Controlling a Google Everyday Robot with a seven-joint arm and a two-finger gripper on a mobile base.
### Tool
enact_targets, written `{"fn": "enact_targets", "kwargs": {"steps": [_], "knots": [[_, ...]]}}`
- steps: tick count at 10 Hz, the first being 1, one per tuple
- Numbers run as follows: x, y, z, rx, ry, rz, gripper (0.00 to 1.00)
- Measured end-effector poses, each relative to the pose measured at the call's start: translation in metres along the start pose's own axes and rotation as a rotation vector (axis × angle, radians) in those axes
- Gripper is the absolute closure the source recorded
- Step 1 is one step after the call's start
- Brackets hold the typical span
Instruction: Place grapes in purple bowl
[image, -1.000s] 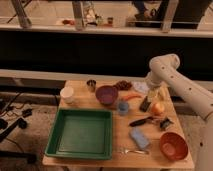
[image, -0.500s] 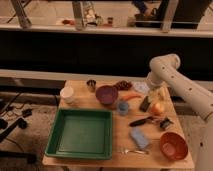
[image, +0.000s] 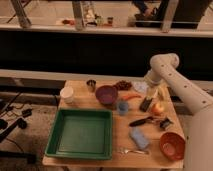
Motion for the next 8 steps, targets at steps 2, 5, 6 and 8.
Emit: {"fn": "enact_targets", "kwargs": {"steps": [2,5,6,8], "knots": [[-0.003,-0.011,0.01,-0.003,-0.016,-0.006,0.2],[-0.01,-0.027,0.017,0.005,-0.091,-0.01,0.2],[-0.01,-0.032,0.019,0.012,-0.121,-0.007,0.2],[-0.016,-0.043,0.023,0.033,-0.174,-0.013,0.2]]}}
